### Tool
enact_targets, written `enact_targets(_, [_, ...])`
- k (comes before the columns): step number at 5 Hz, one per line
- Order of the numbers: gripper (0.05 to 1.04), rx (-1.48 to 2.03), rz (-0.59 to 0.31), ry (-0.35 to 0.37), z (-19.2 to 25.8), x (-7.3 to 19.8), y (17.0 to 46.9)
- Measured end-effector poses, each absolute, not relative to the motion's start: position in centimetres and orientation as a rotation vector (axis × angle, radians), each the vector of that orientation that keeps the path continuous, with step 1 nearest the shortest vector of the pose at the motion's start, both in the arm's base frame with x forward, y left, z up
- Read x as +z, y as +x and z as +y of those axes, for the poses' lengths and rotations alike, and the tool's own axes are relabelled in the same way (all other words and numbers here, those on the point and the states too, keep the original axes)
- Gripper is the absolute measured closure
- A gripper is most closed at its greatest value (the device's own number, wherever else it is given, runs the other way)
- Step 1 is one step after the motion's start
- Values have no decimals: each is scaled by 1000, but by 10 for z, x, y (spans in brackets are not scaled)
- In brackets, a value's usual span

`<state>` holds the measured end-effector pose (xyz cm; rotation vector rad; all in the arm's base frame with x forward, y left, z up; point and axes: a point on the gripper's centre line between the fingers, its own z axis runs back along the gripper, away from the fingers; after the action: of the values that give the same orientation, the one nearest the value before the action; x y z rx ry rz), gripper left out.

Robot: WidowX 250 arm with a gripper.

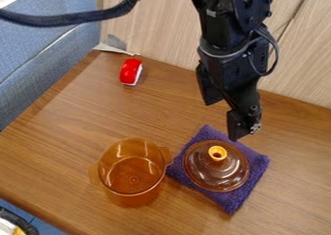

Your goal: Put the pot on the upper left side of table

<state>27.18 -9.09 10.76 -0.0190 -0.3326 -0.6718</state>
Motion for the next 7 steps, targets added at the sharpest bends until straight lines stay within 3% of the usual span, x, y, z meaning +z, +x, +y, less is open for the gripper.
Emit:
enact_targets(2, [83, -674, -279, -15, -86, 98, 258])
enact_targets(4, [84, -653, -258, 24, -60, 106, 218])
enact_targets(6, [83, -622, -168, 101, -38, 57, 187])
enact_targets(7, [83, -618, -122, 116, -29, 33, 189])
